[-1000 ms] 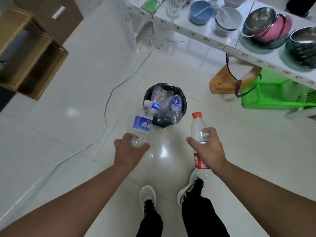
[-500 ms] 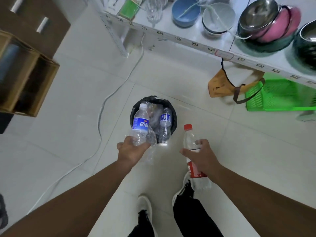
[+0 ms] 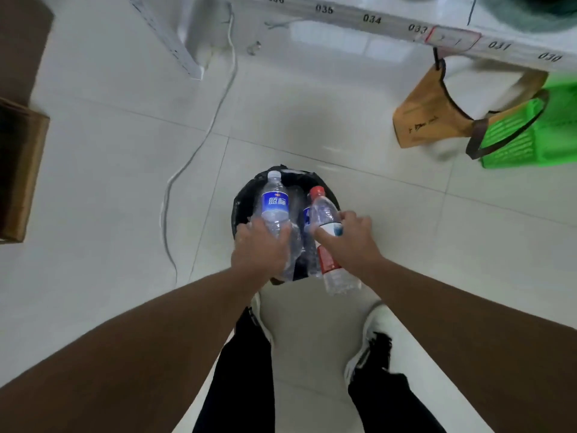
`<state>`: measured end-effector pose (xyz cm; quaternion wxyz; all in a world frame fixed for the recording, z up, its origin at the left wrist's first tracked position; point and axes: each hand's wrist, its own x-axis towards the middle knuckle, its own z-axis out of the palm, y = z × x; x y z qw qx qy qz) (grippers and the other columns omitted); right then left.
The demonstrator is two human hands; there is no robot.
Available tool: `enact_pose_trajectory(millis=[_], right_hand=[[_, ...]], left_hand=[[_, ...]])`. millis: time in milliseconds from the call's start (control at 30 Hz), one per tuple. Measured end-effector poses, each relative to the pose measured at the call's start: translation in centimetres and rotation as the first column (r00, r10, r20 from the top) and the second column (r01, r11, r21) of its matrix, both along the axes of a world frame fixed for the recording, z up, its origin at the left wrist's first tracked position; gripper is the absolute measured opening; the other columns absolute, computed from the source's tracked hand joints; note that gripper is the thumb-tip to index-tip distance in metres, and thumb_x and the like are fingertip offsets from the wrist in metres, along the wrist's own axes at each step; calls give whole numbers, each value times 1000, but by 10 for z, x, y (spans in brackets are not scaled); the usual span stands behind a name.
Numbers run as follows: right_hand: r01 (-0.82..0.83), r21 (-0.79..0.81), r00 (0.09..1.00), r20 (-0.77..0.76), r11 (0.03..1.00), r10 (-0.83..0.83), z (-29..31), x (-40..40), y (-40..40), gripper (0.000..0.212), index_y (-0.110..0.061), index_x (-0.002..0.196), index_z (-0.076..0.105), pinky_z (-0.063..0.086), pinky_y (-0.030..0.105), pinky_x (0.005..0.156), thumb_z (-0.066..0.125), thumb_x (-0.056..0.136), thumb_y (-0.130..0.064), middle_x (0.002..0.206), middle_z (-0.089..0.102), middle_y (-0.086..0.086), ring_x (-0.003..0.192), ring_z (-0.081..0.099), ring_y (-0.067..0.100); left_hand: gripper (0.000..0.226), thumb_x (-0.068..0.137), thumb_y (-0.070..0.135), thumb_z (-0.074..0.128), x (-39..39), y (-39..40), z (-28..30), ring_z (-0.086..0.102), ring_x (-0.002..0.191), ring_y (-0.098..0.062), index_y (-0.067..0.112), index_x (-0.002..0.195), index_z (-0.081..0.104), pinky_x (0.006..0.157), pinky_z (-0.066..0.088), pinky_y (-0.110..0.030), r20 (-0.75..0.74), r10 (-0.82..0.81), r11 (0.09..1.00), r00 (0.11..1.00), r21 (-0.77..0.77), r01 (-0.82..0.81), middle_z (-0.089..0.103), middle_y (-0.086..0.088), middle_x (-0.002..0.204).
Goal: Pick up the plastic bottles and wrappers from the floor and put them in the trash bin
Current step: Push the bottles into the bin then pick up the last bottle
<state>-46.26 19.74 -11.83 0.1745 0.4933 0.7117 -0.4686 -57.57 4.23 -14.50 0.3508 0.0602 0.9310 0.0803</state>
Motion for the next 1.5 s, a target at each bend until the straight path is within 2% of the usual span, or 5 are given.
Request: enact_pose_trajectory(millis=[133,600,800,1100,1500], right_hand=[[20,56,1000,9,998,-21,-50,-32,-29,73,-15,142,56,48,45,107,66,91,-67,131,46,9,121,58,31],[18,225,997,66,974,-34,-21,-27,-19,39,-15,122,67,49,44,95,45,106,-44,117,56,11,110,57,33],[-12,117,1000,7,993,11,1,11,-11,39,-20,122,66,46,35,81,45,106,-49,110,53,2,103,60,24],[23,78,1000,14,997,-25,33,66,0,53,-23,141,61,50,49,107,52,100,-56,134,56,5,121,61,23],[456,45,889,14,889,-457,63,237,13,84,-28,142,60,52,47,104,50,80,-83,134,60,6,123,61,21]], left_hand=[[67,105,61,23,-2,-25,-18,53,111,-37,12,143,49,91,51,-47,-131,-438,899,889,-44,436,50,-18,127],[58,104,63,35,-24,-20,-1,20,159,-41,49,160,31,123,20,-71,3,-88,989,996,115,87,26,10,174],[63,97,57,40,-35,-28,24,40,149,-29,31,154,51,119,36,-59,-92,-228,953,969,181,242,48,-3,161],[70,95,59,38,-32,-31,66,38,152,-23,25,153,53,124,32,-49,-56,-275,919,960,277,279,48,-3,161],[57,93,54,49,38,34,115,48,141,-21,29,142,63,120,36,-46,-60,-615,749,786,269,606,58,3,150]])
